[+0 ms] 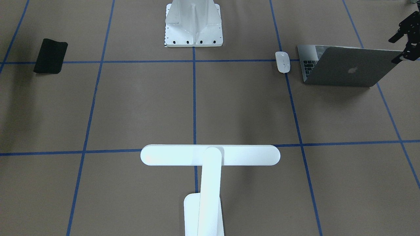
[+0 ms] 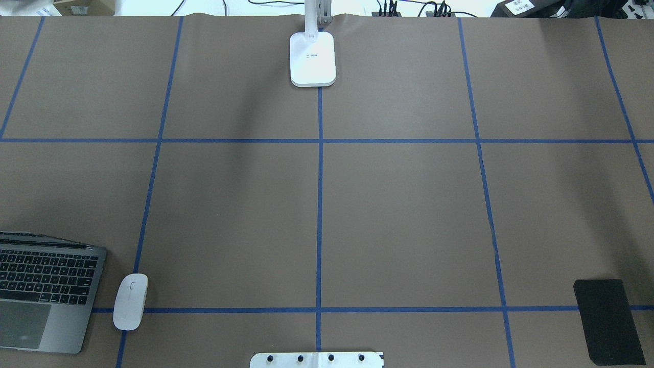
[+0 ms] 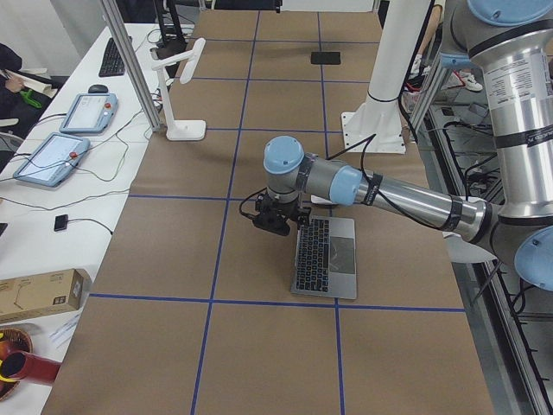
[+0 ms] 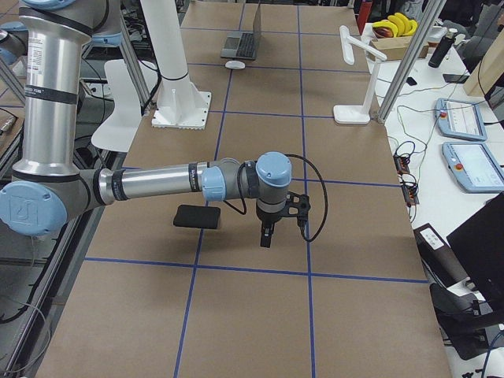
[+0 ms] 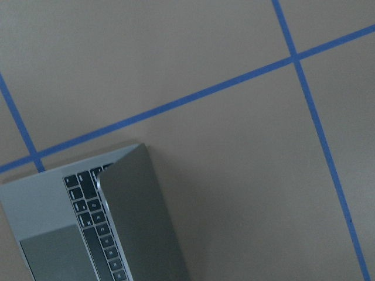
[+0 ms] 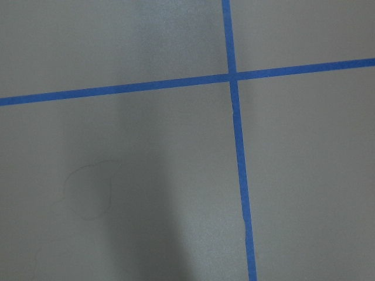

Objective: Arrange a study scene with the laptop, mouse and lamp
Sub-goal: 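Move the left gripper down to grasp the grey laptop's edge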

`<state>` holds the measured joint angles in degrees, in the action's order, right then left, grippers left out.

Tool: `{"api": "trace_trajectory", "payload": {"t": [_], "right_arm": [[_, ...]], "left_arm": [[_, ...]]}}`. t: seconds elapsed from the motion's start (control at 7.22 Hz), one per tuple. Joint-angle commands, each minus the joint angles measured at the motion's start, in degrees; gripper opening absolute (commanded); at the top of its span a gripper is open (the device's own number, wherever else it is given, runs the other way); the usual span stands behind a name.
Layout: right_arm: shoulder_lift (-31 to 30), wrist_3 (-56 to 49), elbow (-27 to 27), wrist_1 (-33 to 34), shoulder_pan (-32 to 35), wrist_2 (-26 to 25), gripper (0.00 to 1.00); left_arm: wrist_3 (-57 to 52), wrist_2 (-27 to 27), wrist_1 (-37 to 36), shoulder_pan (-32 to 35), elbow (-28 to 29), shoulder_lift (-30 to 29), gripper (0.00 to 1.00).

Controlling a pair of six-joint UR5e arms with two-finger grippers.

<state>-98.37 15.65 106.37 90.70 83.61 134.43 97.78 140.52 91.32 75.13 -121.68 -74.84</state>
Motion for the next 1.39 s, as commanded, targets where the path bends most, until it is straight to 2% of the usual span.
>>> {"api": "trace_trajectory", "payload": {"t": [0.0, 0.83, 1.25], "right_arm": [[-0.85, -0.01, 1.72, 0.00, -0.03, 0.04, 1.00], [-4.19, -0.45, 4.64, -1.32, -0.03, 0.13, 1.00], [-4.64, -0.53, 5.07, -1.58, -0.03, 0.04, 1.00]], "left_arm": [[9.58, -0.59, 0.78, -5.50, -1.36, 0.04, 1.00], [15.59, -6.39, 3.32, -10.79, -0.93, 3.47, 1.00], [25.42, -8.51, 16.57, -13.86, 5.30, 3.47, 1.00]]}}
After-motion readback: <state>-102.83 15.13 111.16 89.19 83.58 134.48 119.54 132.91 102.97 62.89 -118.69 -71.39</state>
